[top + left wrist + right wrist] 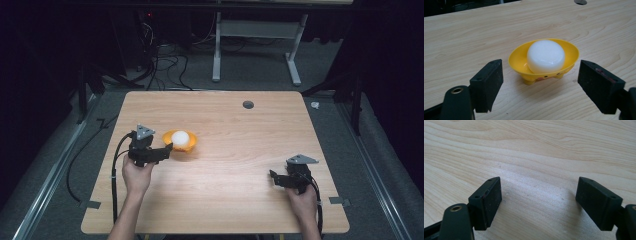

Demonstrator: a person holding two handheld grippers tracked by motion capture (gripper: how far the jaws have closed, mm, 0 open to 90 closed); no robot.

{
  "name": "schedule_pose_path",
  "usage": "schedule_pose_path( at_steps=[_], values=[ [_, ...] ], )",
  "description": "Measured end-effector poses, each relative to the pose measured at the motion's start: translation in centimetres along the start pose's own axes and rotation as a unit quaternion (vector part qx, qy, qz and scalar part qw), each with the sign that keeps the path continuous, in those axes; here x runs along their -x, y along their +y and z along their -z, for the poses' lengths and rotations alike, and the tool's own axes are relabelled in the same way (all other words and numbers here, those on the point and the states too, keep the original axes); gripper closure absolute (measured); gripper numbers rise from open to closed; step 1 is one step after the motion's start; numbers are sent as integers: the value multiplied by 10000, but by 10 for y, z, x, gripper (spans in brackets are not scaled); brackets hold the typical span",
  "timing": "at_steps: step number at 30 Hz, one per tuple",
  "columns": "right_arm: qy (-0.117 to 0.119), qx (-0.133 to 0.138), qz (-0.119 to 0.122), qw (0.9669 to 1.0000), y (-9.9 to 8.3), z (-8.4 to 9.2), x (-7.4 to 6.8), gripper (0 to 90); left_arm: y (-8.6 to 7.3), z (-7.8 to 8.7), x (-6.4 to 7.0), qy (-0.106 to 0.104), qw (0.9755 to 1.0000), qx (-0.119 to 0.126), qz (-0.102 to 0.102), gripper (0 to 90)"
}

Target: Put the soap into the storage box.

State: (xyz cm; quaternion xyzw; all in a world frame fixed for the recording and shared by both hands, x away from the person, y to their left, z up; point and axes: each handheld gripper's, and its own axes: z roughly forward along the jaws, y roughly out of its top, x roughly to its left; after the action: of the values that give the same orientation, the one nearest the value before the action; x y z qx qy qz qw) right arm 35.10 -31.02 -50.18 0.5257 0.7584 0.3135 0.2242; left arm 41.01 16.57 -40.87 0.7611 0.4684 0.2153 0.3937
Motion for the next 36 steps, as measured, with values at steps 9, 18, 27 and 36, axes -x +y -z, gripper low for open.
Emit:
schedule_pose_path(
  at_steps=[9, 18, 27, 36],
  values=[
    [3, 0, 0, 10000, 0, 0, 0, 218, -10, 7, -3, -16, 10000, -15, 56, 212],
    [0, 1, 0, 10000, 0, 0, 0, 218, -17, 13, -6, -65, 9998, -3, 162, 212],
    [0, 1, 1, 10000, 0, 0, 0, 218, -24, 18, -7, -63, 9997, 31, 238, 212],
    [0, 0, 2, 10000, 0, 0, 0, 218, -33, 20, -8, -50, 9995, 38, 312, 212]
  ],
)
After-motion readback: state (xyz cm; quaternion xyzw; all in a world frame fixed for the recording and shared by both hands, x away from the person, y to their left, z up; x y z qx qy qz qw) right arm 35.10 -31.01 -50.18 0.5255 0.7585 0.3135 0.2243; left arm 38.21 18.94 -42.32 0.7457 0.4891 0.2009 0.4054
